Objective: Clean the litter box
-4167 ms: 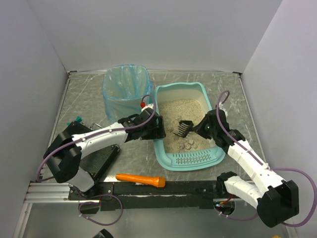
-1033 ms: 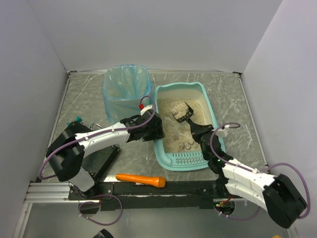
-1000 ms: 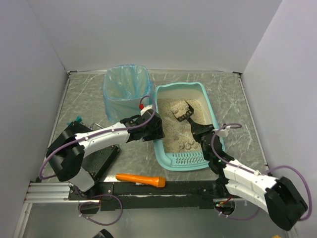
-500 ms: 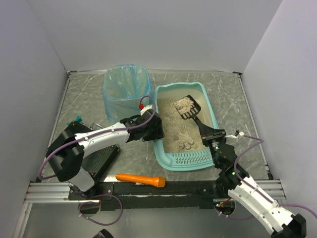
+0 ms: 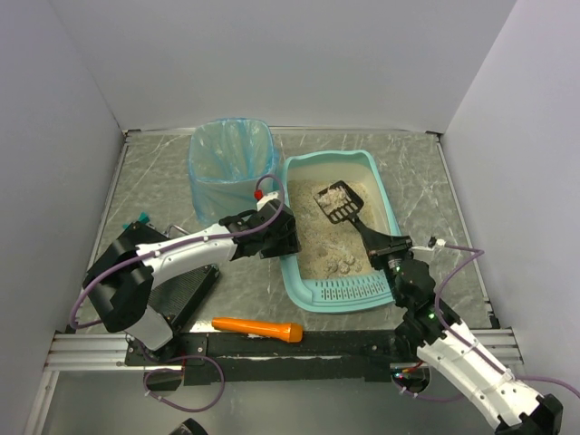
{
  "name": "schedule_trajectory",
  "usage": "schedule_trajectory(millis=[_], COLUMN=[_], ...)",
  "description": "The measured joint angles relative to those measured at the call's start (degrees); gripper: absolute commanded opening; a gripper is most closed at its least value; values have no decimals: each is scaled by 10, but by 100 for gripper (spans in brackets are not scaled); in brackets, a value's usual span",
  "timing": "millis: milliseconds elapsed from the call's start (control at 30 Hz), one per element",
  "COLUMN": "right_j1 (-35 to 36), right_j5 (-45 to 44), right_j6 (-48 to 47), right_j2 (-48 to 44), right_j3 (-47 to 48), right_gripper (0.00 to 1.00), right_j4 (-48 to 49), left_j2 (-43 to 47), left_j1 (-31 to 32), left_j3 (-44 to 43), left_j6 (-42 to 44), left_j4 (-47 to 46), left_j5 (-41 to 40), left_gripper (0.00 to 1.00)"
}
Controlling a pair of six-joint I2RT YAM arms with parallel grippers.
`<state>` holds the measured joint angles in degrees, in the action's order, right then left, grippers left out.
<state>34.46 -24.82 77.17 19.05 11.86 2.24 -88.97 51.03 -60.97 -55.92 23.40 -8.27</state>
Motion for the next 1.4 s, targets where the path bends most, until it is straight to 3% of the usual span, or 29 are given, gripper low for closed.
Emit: schedule_trajectory(millis=[333, 467, 567, 667, 800, 867, 1400], right_j1=[-1, -2, -2, -2, -3, -3, -4], right_j5=[-1, -12, -9, -26, -12, -15, -12], right_j6=[0, -3, -5, 13, 14, 14, -28], right_j2=[-68, -82, -78, -73, -72, -66, -81], right_j3=[-23, -18, -12, 17, 4, 9, 22], right_gripper=[0, 0, 0, 0, 0, 0, 0], right_j4=[19, -14, -21, -90, -54, -74, -102], left_j2=[0, 0, 0, 1, 4, 7, 11], left_j1=[0, 0, -1, -1, -1, -1, -1], left_j3=[0, 0, 0, 0, 0, 0, 0], left_j6=[3, 3, 3, 5, 9, 12, 26], left_j4=[0, 0, 1, 1, 9, 14, 26], left_j5=[1, 2, 3, 4, 4, 4, 5], left_gripper=[52, 53, 53, 54, 54, 58, 61])
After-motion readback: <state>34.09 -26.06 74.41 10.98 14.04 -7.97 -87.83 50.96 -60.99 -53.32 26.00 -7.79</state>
